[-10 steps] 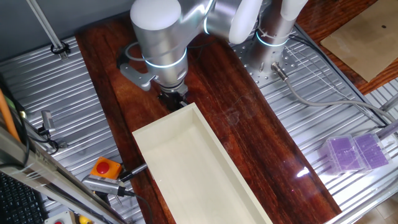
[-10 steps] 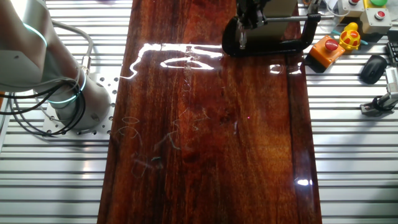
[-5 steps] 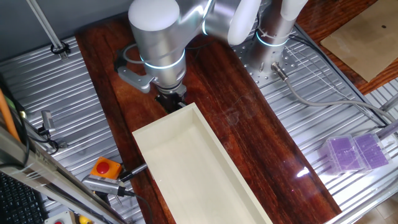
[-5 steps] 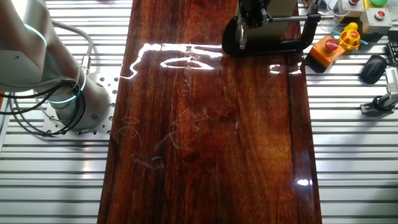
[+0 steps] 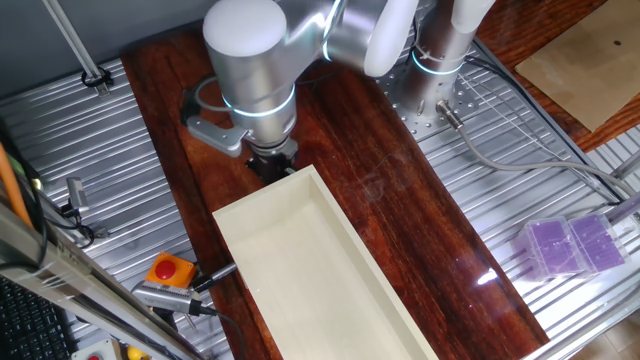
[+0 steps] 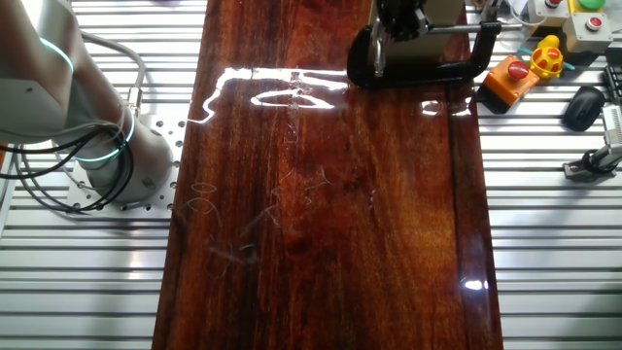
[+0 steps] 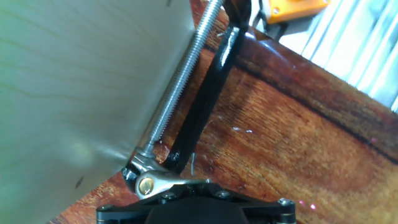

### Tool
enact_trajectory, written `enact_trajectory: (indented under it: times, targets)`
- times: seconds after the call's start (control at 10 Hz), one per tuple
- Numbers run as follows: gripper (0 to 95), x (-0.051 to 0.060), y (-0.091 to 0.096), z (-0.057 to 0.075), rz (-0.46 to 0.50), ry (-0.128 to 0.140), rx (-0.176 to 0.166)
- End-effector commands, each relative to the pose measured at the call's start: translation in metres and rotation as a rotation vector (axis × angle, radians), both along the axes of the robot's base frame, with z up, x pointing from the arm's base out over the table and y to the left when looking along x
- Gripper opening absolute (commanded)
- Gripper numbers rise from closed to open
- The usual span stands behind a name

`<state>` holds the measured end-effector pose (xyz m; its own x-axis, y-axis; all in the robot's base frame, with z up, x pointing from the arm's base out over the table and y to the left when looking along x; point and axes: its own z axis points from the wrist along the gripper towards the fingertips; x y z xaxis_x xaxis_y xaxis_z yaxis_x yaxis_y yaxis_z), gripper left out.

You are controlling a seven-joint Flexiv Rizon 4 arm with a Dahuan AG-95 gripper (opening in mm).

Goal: Turn on the water tap

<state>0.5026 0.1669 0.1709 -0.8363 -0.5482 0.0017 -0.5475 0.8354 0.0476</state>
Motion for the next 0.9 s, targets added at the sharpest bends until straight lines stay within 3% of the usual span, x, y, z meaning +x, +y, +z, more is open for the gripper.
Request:
enact_trajectory:
  times: [0.1, 0.4, 0.9]
  targets:
    - [0.0, 0.0024, 0.0005, -0.0038, 0.035, -0.005, -0.002]
    - [0.0, 0.0053, 0.0020, -0.0049, 0.138, -0.007, -0.018]
    - [0.0, 0.0062, 0.0005, -0.0016, 0.262, -0.010, -0.009]
